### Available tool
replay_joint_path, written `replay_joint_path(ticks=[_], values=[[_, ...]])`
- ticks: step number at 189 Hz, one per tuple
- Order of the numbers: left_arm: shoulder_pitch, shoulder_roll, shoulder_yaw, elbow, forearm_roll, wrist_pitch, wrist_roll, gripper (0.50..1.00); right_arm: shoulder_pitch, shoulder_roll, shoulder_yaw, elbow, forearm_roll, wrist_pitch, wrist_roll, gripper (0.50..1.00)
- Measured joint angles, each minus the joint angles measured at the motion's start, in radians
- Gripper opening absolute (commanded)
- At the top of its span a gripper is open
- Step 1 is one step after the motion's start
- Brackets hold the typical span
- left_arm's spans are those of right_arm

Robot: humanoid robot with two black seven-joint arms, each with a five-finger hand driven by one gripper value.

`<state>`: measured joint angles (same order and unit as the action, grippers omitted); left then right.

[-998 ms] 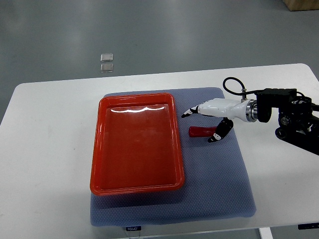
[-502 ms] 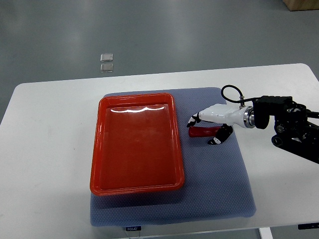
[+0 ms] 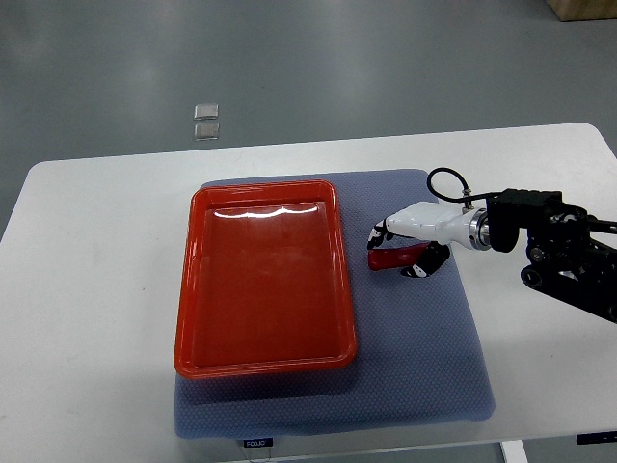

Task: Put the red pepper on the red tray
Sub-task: 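Close the right hand fingers around the red pepper, then lift the pepper and carry it over the red tray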

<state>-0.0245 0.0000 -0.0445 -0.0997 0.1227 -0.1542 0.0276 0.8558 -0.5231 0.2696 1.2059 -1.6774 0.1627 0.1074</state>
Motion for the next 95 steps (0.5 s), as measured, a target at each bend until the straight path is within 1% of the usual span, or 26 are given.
replay_joint_path(ticks=[5, 18, 25, 34, 42, 49, 56, 61, 65, 76, 95], values=[[0.000, 0.000, 0.000, 0.000, 0.000, 0.000, 0.000, 1.000, 0.000, 0.000, 0.000, -0.002, -0.001, 0.000, 0.000, 0.688], [0.000, 0.000, 0.000, 0.000, 0.000, 0.000, 0.000, 1.000, 0.000, 0.000, -0.001, -0.006, -0.006, 0.000, 0.000, 0.658], [0.000, 0.000, 0.000, 0.000, 0.000, 0.000, 0.000, 1.000, 0.000, 0.000, -0.001, -0.008, -0.010, 0.000, 0.000, 0.652], [0.000, 0.000, 0.000, 0.000, 0.000, 0.000, 0.000, 1.000, 0.000, 0.000, -0.001, -0.010, -0.016, 0.001, 0.000, 0.621], [0.000, 0.000, 0.000, 0.000, 0.000, 0.000, 0.000, 1.000, 0.000, 0.000, -0.001, -0.010, -0.018, 0.001, 0.000, 0.609], [0.000, 0.000, 0.000, 0.000, 0.000, 0.000, 0.000, 1.000, 0.000, -0.001, -0.001, -0.011, -0.019, 0.001, 0.000, 0.582], [0.000, 0.000, 0.000, 0.000, 0.000, 0.000, 0.000, 1.000, 0.000, -0.001, -0.001, -0.012, -0.020, 0.001, 0.000, 0.566], [0.000, 0.000, 0.000, 0.000, 0.000, 0.000, 0.000, 1.000, 0.001, -0.001, -0.001, -0.012, -0.020, 0.001, 0.000, 0.543], [0.000, 0.000, 0.000, 0.000, 0.000, 0.000, 0.000, 1.000, 0.002, -0.001, -0.001, -0.012, -0.021, 0.001, 0.000, 0.541], [0.000, 0.000, 0.000, 0.000, 0.000, 0.000, 0.000, 1.000, 0.005, -0.001, -0.001, -0.012, -0.021, 0.001, 0.000, 0.515], [0.000, 0.000, 0.000, 0.000, 0.000, 0.000, 0.000, 1.000, 0.010, -0.004, -0.001, -0.012, -0.021, 0.001, 0.000, 0.507]])
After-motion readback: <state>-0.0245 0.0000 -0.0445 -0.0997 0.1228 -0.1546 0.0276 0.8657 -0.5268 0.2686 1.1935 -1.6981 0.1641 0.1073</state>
